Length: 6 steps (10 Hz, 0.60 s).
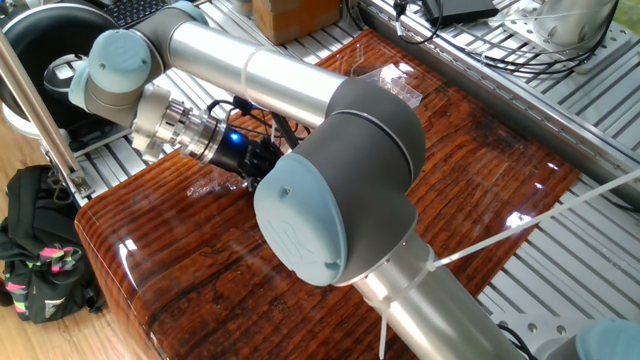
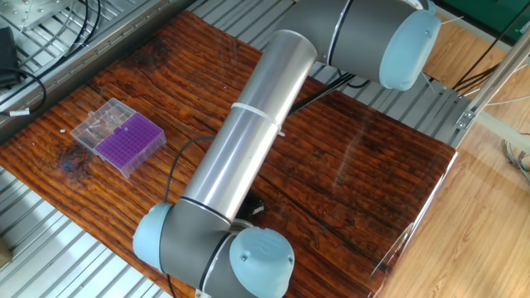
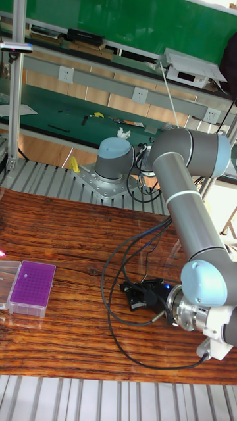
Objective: Insert a small pipette tip into the holder for small pipette tips
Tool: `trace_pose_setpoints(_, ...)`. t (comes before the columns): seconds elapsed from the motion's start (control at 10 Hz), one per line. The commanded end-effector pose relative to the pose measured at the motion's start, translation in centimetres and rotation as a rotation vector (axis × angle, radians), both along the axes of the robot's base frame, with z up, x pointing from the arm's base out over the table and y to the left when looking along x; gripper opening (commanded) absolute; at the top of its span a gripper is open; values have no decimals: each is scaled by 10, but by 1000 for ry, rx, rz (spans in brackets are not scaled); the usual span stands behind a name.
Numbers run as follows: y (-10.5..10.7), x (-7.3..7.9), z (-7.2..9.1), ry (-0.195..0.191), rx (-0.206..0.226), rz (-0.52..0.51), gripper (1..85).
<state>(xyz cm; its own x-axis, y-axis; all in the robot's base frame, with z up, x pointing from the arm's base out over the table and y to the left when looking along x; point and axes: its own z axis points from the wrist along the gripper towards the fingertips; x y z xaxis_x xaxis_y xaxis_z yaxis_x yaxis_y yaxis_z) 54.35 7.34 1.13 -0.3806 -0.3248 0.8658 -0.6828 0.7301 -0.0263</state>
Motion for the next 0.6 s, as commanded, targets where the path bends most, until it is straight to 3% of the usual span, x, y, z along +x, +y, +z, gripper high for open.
trace_pose_setpoints(0.0,3,-3,0,3,8,-13,157)
trace_pose_setpoints(0.5,3,-4,2,3,3,-22,90)
